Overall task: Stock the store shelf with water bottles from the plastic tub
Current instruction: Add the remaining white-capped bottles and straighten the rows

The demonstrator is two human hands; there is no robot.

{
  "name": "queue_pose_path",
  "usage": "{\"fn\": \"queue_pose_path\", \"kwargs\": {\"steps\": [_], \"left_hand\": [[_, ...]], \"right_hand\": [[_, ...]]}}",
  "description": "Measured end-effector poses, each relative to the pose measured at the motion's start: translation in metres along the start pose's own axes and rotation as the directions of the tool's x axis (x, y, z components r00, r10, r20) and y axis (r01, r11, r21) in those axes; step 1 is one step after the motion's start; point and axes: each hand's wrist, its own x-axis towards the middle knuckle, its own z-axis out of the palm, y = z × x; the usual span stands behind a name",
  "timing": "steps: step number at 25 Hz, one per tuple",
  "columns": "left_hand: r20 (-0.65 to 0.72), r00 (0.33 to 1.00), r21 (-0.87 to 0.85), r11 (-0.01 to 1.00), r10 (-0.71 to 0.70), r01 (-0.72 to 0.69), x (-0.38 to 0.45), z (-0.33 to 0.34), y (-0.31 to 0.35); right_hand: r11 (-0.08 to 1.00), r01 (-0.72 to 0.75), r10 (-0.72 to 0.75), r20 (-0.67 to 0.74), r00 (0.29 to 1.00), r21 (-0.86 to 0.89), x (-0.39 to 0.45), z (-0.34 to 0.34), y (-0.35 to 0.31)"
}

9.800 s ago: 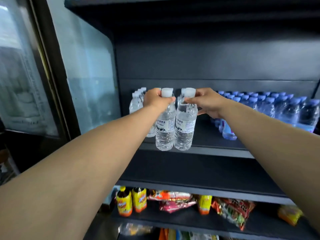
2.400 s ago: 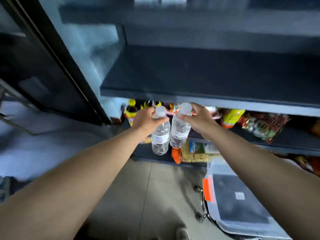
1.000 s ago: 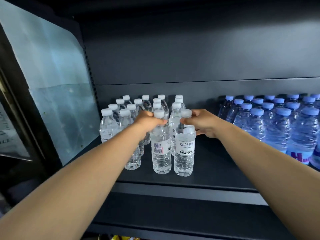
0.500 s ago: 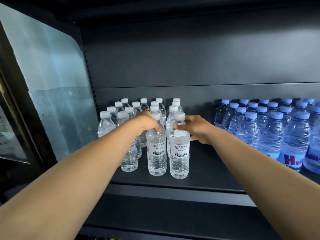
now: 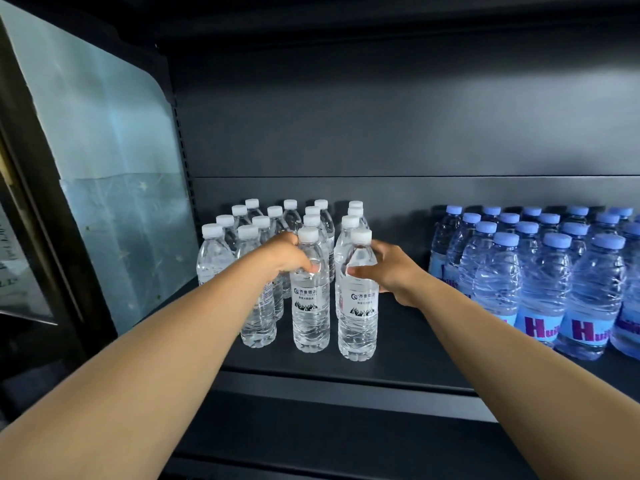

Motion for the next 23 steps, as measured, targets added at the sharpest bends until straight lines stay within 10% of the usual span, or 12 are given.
{"fn": "queue_pose_path", "kwargs": {"steps": [23], "left_hand": [[0.11,0.994,-0.174,0.984,-0.018,0.037,0.017,0.0,-0.012]], "right_hand": [[0.978,0.019,-0.05,-0.144,0.988,-0.209,0.014,0.017,0.011]]}}
